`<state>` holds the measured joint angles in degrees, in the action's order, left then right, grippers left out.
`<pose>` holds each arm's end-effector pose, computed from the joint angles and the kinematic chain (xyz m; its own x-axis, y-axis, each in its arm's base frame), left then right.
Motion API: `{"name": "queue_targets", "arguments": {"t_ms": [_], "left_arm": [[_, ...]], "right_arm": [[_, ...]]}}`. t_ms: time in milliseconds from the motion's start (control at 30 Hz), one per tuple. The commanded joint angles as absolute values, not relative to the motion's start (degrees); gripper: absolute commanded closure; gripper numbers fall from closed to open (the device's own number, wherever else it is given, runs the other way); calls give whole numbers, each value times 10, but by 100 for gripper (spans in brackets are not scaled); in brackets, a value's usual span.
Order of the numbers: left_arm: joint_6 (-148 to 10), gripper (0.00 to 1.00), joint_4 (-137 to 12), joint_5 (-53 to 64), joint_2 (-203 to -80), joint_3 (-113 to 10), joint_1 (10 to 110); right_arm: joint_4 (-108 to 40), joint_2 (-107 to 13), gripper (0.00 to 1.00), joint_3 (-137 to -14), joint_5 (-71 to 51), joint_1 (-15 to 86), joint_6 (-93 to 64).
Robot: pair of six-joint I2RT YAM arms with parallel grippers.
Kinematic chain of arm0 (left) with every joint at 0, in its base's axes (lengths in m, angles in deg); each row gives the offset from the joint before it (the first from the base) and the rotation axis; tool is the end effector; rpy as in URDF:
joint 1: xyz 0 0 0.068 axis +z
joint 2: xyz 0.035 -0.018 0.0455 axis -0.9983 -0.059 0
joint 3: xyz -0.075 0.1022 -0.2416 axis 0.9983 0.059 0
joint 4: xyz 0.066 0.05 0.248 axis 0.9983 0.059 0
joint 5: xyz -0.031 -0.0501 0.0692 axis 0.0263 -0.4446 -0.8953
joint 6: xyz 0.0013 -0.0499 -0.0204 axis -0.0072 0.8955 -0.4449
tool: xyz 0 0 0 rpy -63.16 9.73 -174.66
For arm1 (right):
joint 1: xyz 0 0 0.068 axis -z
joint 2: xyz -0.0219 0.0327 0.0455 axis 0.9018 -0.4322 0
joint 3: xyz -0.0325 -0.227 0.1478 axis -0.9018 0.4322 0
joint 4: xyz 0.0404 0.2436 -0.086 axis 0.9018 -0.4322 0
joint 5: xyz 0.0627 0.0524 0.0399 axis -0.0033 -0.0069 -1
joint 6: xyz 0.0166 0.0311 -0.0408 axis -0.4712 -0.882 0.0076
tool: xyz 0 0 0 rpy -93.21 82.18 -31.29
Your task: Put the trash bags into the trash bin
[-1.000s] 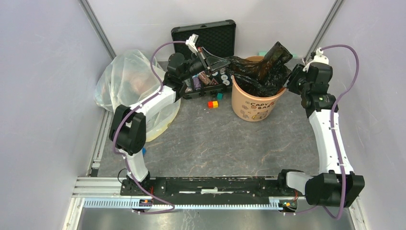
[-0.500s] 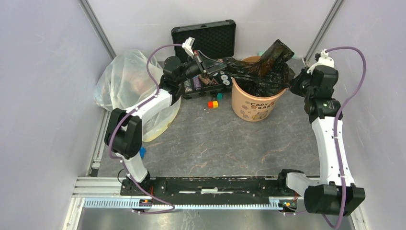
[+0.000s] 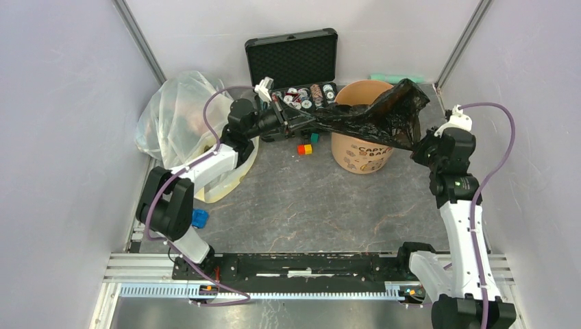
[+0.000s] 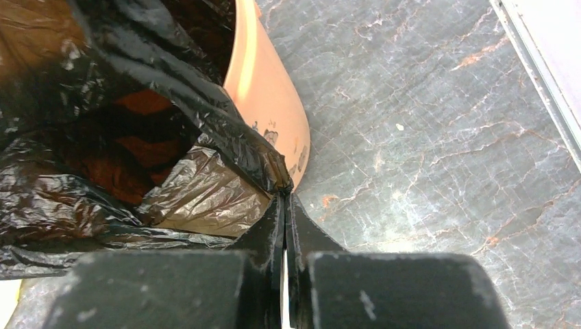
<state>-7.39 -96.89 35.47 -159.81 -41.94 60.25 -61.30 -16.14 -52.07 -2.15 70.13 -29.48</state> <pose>0.3296 -0.1880 0.3115 -0.8357 -0.4259 -0.3467 0.3442 0.0856 -0.9350 0.1911 -0.0194 0.3380 -0.3635 0.4080 -0.8375 0.2581 0.9079 0.3303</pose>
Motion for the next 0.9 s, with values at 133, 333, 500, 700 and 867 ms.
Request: {"name": "queue_targets", "arguments": {"t_ms": [133,333,500,700,867], "left_arm": [[-159,98,-935,339,-1603,-389,604],[-186,98,-919,323,-1659,-441,604],[-207,98,-890,308,-1712,-503,605],[-206,98,-885,302,-1777,-568,607],[-190,98,-899,311,-1814,-601,608]], "right_arm": [[-549,-157,100,-461,14,704,-315],[-478,-154,96,-425,40,704,-314],[-448,-180,90,-440,72,704,-305],[-426,-229,81,-456,99,704,-292],[-410,-265,75,-466,92,705,-269]]}}
